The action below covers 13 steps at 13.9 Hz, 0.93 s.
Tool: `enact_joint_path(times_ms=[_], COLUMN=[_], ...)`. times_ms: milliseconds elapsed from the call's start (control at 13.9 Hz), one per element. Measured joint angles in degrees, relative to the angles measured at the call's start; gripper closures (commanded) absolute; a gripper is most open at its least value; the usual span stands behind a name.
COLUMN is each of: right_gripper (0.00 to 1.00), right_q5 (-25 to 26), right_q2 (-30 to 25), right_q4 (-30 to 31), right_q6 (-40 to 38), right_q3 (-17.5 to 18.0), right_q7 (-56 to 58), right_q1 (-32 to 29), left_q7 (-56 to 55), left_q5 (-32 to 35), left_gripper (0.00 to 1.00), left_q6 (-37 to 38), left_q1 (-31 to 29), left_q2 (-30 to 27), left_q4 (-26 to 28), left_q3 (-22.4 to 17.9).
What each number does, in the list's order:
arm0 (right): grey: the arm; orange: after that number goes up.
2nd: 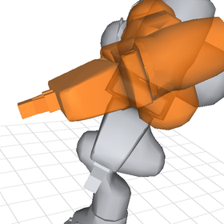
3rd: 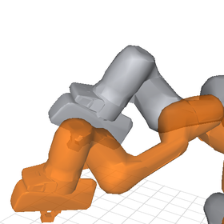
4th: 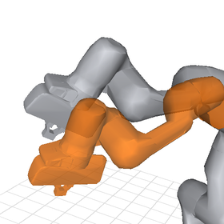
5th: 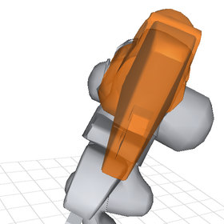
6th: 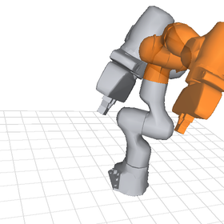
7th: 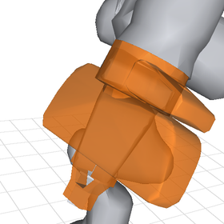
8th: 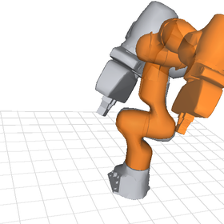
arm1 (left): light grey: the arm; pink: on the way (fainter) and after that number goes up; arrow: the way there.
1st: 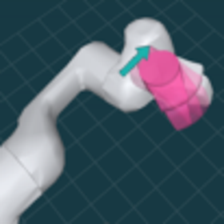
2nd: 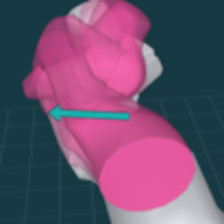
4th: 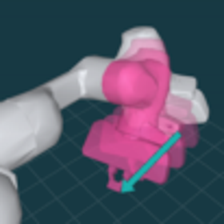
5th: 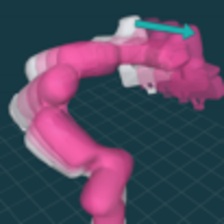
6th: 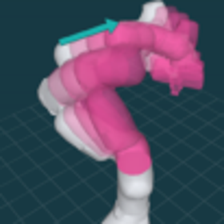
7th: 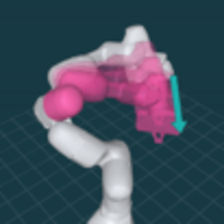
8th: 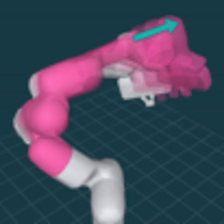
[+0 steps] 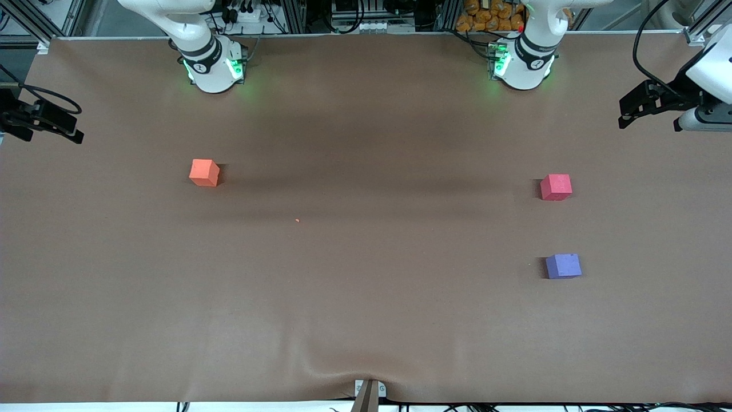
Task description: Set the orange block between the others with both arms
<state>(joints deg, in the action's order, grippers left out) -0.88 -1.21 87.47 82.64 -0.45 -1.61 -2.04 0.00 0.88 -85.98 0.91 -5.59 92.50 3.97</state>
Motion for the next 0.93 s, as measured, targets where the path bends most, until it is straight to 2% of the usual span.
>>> enact_joint_path(times_ms=[933], right_gripper=[0.00], right_q5=[-0.05], right_q2=[0.18], right_q4=[3.69], right_q6=[0.09], right_q3=[0.04], right_q7=[-0.04], right_q1=[0.00], left_q7=[-3.41], left_q5=[0.00], left_gripper=[0.00], left_q6=[1.76], left_q1=[-0.03], left_q2=[2.81], left_q4=[-1.66], left_q3=[0.22])
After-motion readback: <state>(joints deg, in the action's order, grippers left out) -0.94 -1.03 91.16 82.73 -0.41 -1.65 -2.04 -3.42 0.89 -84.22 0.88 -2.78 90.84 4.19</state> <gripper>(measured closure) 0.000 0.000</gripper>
